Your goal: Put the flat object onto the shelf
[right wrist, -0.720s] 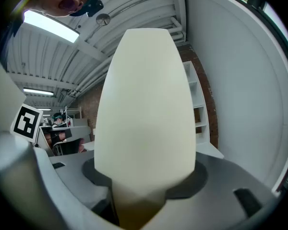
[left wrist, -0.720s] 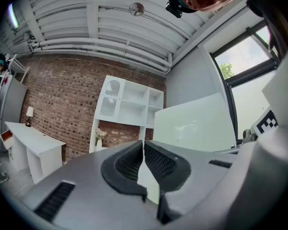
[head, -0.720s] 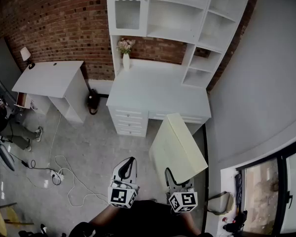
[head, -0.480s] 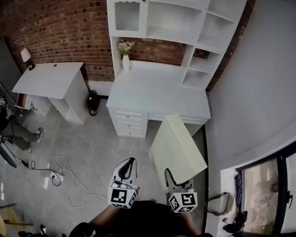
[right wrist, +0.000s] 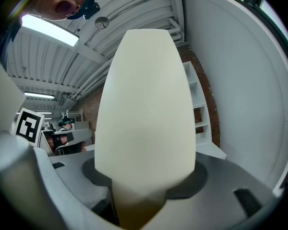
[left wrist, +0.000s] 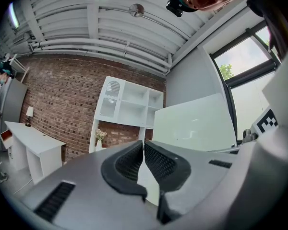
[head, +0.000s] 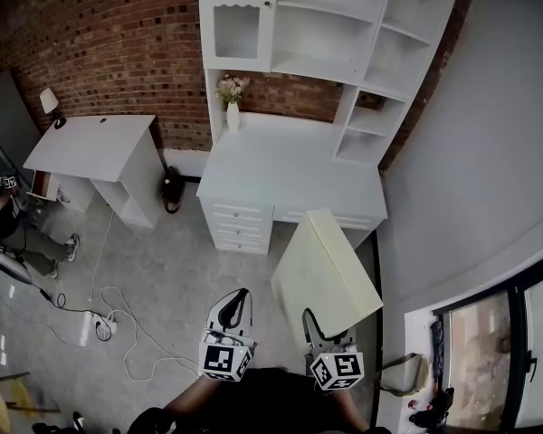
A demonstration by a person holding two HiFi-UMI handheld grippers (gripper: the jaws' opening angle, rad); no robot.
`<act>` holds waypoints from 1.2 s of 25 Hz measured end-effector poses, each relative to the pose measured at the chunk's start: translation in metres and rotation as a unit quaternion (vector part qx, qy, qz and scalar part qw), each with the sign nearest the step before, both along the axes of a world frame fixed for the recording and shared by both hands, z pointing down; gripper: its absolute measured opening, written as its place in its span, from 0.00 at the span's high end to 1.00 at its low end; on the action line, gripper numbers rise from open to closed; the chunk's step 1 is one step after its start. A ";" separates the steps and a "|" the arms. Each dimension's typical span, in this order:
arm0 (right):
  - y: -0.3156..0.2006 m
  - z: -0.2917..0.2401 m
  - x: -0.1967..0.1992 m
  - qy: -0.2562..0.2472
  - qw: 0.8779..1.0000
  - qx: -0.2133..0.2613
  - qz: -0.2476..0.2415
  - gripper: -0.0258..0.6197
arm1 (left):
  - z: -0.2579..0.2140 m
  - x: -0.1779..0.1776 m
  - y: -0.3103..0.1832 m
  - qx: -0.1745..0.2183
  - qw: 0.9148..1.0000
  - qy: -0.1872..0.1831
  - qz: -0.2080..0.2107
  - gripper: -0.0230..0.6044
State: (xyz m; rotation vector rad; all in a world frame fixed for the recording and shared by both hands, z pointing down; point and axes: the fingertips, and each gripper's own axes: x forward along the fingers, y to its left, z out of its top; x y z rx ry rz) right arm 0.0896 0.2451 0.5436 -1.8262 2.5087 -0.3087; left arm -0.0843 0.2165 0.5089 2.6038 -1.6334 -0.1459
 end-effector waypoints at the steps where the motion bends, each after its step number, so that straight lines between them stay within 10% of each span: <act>1: 0.001 0.000 -0.001 0.000 1.000 0.000 0.000 0.52 | 0.002 -0.002 0.001 -0.002 1.000 0.002 -0.001 0.93; 30: -0.070 0.015 -0.059 0.013 1.000 -0.008 0.026 0.52 | 0.031 -0.064 -0.078 -0.023 0.999 -0.003 0.030 0.93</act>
